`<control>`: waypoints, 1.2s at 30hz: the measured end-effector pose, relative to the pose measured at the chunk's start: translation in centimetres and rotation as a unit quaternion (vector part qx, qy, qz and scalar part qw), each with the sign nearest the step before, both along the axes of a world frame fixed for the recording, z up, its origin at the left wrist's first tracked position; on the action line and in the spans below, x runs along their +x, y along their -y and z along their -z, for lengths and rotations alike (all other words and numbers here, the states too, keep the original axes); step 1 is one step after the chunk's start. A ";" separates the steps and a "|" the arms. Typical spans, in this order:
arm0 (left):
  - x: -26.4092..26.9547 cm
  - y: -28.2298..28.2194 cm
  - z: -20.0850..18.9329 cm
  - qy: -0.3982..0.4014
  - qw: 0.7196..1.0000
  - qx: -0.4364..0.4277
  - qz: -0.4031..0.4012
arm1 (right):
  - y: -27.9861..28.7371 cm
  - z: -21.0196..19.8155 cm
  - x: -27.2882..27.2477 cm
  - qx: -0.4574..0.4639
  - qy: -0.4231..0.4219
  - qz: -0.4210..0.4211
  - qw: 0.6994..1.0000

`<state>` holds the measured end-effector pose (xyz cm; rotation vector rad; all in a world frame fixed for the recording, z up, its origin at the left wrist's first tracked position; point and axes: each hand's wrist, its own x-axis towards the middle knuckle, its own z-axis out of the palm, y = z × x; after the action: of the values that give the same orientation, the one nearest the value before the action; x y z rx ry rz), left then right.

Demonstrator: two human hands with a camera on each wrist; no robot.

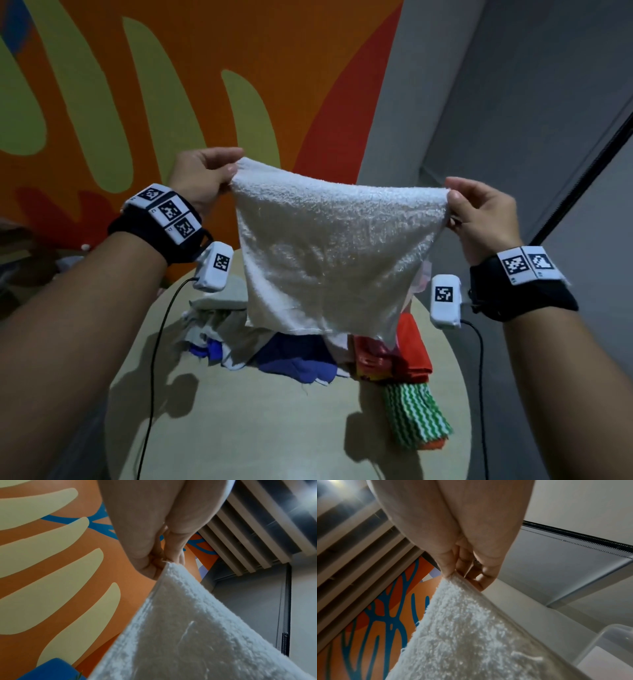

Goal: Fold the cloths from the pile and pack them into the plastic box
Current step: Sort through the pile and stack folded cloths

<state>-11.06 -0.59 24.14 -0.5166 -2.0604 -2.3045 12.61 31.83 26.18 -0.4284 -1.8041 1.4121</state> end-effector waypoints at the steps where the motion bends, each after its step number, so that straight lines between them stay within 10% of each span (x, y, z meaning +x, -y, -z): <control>1: 0.0 0.0 -0.1 -0.002 1.000 0.001 -0.003 | -0.1 -0.2 0.0 0.005 -0.003 -0.004 1.000; 11: 1.3 0.0 -1.3 -0.023 0.998 0.043 -0.034 | 0.0 -1.0 0.3 0.033 -0.027 0.005 0.999; 23: 1.1 0.3 -0.8 -0.134 0.971 -0.122 -0.157 | 0.3 -0.3 1.4 0.135 0.021 0.091 0.986; 36: 7.9 3.5 4.5 -0.059 0.986 -0.116 -0.108 | 7.0 6.3 7.7 -0.004 0.004 0.035 0.999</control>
<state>-3.18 -4.09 19.63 -0.3995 -2.2164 -1.8835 20.30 24.81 19.93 -0.4958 -1.7730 1.3719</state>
